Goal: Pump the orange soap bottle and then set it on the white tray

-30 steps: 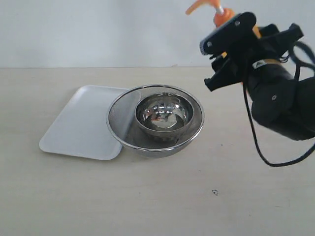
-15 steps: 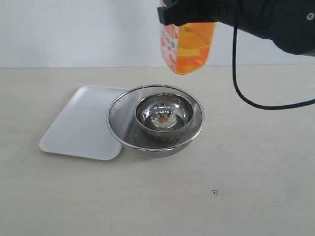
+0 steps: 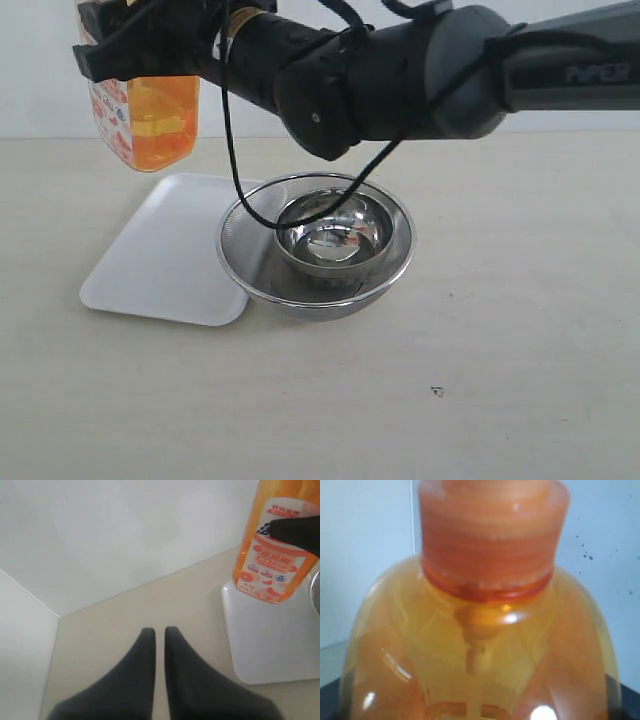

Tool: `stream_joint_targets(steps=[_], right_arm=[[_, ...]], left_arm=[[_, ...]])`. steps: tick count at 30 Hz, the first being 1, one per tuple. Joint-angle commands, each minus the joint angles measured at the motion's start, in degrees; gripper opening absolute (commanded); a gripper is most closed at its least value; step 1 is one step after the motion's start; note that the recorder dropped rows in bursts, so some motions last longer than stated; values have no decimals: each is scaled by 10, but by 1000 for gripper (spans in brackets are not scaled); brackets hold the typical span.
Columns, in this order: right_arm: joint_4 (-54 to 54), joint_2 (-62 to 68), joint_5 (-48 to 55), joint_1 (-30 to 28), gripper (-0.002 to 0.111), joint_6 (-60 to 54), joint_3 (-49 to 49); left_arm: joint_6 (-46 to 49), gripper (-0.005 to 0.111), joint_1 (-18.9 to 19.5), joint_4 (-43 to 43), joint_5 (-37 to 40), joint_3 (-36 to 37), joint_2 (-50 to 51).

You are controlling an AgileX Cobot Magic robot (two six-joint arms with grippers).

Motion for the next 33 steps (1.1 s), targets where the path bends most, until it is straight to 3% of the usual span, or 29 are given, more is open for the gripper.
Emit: stream_joint_targets(steps=[1,4,9,14,26,28,33], right_arm=[[0,51,29,-1,0,4,-91],[0,104,108,-1,0,3,-169],[-11,167,219,-1,0,2,-269],[-11,203,226,6,0,-34,-290],[-11,211,274,7,1,-48,-290],[-11,211,274,7,8,-48,-290],[-11,211,273,7,37,-46,-290]], left_arm=[[-84,5,2,13,-28,112,-100],[-110,5,2,-3,-55,183,-166],[-110,5,2,-64,-188,268,-250],[-110,5,2,-64,-203,328,-258],[-110,5,2,-59,-229,336,-258],[-110,5,2,-57,-228,336,-258],[-110,5,2,-57,-228,336,-258]])
